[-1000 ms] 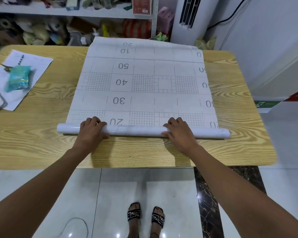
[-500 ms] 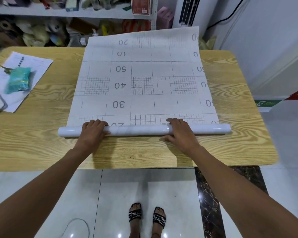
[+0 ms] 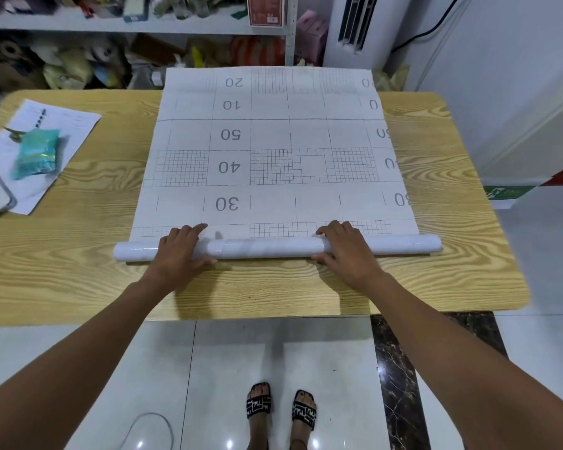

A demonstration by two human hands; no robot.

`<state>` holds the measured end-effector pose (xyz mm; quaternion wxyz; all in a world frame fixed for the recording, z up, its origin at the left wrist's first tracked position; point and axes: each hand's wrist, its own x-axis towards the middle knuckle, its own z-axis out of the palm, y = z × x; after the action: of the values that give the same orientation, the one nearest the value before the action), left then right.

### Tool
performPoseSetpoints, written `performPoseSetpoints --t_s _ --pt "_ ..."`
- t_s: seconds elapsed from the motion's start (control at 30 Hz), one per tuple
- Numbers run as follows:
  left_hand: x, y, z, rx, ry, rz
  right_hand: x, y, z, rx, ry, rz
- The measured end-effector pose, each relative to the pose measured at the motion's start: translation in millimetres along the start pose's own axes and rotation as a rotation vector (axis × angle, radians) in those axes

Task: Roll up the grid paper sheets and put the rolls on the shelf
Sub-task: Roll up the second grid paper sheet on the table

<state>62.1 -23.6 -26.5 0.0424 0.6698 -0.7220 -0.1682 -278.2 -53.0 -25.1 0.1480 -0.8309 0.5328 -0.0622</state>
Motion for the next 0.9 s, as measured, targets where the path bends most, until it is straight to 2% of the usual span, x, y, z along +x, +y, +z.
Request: performPoseSetpoints --t_s 0.33,0.5,0.63,0.73,0.9 --pt "-4 -4 3 -0.039 0.041 0.084 1 0 -3 0.007 -0.031 0.016" --pt "-1 -4 -4 0.029 0.063 0.115 3 3 1 -0.038 -0.004 0.029" --pt "2 -7 -9 0.075 0.014 0.17 4 0 -1 -0.057 -0.026 0.042" --pt "3 -6 -10 0.078 -0.032 0.163 3 -1 -1 -0.066 -0.027 0.03" --pt "5 3 -11 -0.035 0.016 0.091 4 0 5 -0.013 0.013 0.019"
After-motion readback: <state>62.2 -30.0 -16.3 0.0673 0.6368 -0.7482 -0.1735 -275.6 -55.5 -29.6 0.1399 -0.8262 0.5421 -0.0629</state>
